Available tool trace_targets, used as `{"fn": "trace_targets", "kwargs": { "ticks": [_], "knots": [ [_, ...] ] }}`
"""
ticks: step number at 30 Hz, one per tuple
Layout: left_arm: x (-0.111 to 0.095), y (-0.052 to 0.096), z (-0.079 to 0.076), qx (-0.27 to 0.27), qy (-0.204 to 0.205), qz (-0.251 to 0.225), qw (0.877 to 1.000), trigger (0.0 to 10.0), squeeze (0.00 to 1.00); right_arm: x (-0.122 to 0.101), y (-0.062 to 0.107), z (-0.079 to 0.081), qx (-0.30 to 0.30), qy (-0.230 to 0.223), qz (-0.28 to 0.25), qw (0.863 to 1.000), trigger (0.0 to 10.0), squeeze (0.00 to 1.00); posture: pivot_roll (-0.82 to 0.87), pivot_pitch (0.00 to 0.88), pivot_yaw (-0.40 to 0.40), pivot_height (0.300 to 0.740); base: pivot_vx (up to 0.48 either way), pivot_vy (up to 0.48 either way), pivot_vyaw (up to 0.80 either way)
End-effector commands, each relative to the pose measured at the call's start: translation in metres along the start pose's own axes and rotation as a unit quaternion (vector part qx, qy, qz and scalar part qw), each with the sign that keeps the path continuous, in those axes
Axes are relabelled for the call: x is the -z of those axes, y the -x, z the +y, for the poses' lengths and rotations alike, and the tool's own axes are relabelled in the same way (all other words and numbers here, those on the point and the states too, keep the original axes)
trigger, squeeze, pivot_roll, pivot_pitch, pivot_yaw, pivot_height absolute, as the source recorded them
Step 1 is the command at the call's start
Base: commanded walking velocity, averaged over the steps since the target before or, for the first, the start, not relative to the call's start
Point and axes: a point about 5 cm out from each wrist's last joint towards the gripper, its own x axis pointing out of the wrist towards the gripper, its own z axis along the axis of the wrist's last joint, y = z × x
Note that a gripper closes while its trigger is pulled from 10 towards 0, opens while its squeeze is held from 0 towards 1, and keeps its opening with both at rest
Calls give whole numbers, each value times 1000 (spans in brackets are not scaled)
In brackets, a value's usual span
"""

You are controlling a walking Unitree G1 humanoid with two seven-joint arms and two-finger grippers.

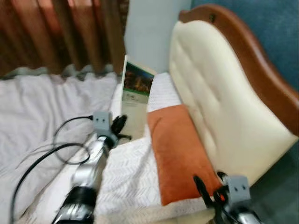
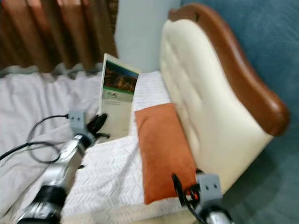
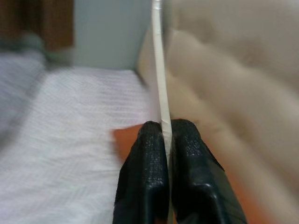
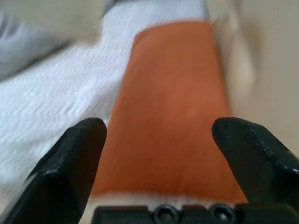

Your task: Clean up the room

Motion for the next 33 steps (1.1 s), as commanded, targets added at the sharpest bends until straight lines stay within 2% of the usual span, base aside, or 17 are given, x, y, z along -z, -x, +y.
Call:
{"fn": "trace_targets", "kwargs": {
  "ticks": [1, 2, 3, 5, 6, 8, 10, 12, 13, 14, 15, 17, 20, 22, 26, 29, 33],
  "knots": [
    [1, -12, -3, -8, 135, -5, 991, 10000, 0, -8, 20, 1, -9, 6, 12, 1000, 10000, 0, -250, 285, -84, 740, 0, 0, 0],
    [0, -15, -6, -8, 176, -8, 984, 10000, 0, -11, 30, 1, -11, 7, 18, 1000, 10000, 0, -280, 329, -102, 740, 0, 0, 0],
    [0, -15, -6, -8, 176, -8, 984, 10000, 0, -11, 30, 1, -11, 7, 18, 1000, 10000, 0, -280, 329, -102, 740, 0, 0, 0],
    [23, -12, 2, -46, 294, -1, 955, 10000, 0, -6, 57, 3, -28, 25, 57, 998, 10000, 0, -394, 421, -151, 740, 0, 0, 0],
    [23, -12, 2, -46, 294, -1, 955, 10000, 0, -6, 57, 3, -28, 25, 57, 998, 10000, 0, -394, 421, -151, 740, 0, 0, 0],
    [45, -5, 4, -70, 371, 6, 926, 10000, 0, -9, 83, 5, -38, 35, 84, 995, 10000, 0, -474, 463, -193, 740, 0, 0, 0],
    [68, 10, 10, -96, 380, 33, 920, 10000, 0, -23, 97, 10, -37, 28, 76, 996, 10000, 0, -511, 483, -222, 740, 0, 0, 0],
    [83, 24, 21, -118, 363, 59, 923, 10000, 0, -38, 91, 21, -52, -5, 46, 998, 10000, 0, -518, 499, -229, 740, 0, 0, 0],
    [83, 24, 21, -118, 363, 59, 923, 10000, 0, -38, 91, 21, -52, -5, 46, 998, 10000, 0, -518, 499, -229, 740, 0, 0, 0],
    [88, 35, 35, -129, 309, 87, 938, 10000, 0, -55, 78, 39, -100, -44, 14, 994, 10000, 0, -510, 523, -229, 740, 0, 0, 0],
    [88, 35, 35, -129, 309, 87, 938, 10000, 0, -55, 78, 39, -100, -44, 14, 994, 10000, 0, -510, 523, -229, 740, 0, 0, 0],
    [81, 42, 51, -129, 256, 100, 953, 10000, 0, -66, 68, 52, -135, -70, -4, 988, 10000, 0, -492, 540, -220, 740, 0, 0, 0],
    [70, 49, 70, -113, 187, 121, 968, 10000, 0, -67, 65, 56, -148, -73, -5, 986, 10000, 0, -442, 549, -199, 740, 0, 0, 0],
    [60, 56, 87, -117, 116, 143, 976, 10000, 0, -64, 65, 53, -139, -77, 3, 987, 10000, 0, -406, 567, -181, 740, 0, 0, 0],
    [43, 66, 109, -125, 16, 167, 978, 10000, 0, -62, 63, 51, -129, -85, 15, 988, 10000, 0, -381, 567, -163, 740, 0, 0, 0],
    [38, 72, 117, -125, -34, 184, 974, 10000, 0, -66, 59, 54, -136, -96, 13, 986, 10000, 0, -375, 566, -156, 740, 0, 0, 0],
    [34, 68, 115, -100, -118, 198, 968, 10000, 0, -68, 63, 77, -247, -94, 33, 964, 10000, 0, -371, 577, -151, 740, 0, 0, 0]
  ]
}}
